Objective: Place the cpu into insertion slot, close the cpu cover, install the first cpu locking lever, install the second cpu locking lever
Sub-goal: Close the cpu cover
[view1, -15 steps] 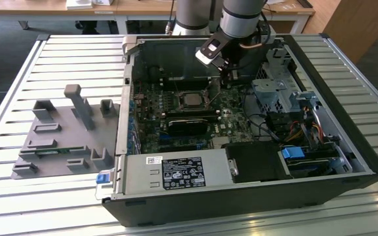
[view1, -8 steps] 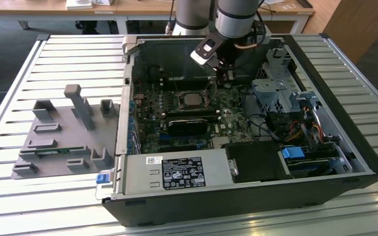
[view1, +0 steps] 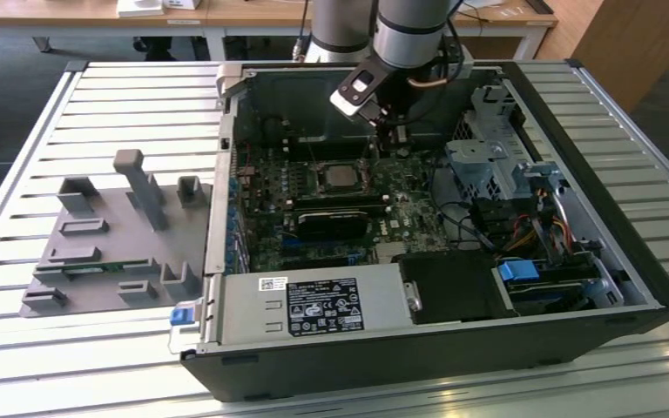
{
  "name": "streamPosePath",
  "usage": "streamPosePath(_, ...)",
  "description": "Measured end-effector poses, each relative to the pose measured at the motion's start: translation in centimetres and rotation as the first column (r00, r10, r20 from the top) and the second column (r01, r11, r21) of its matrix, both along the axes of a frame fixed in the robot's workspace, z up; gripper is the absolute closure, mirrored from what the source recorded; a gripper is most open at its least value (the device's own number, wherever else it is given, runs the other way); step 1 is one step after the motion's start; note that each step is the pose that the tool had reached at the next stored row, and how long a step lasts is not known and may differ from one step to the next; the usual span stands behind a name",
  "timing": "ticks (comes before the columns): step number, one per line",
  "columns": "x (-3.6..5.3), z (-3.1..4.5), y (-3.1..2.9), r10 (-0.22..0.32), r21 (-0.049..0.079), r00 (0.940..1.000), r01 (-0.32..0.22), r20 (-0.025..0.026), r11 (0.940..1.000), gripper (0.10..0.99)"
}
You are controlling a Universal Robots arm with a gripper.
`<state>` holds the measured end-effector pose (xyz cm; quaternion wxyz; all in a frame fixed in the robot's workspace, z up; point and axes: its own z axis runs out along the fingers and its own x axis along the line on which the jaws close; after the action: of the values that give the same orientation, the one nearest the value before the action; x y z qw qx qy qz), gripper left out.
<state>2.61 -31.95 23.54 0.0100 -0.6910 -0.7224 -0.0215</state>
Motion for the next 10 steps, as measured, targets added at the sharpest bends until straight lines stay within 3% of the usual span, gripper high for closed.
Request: streamPosePath(10,-1.19,-0.16,0.00,0.000,-0.001,1.0000,0.000,-0.0001,1.0000,0.980)
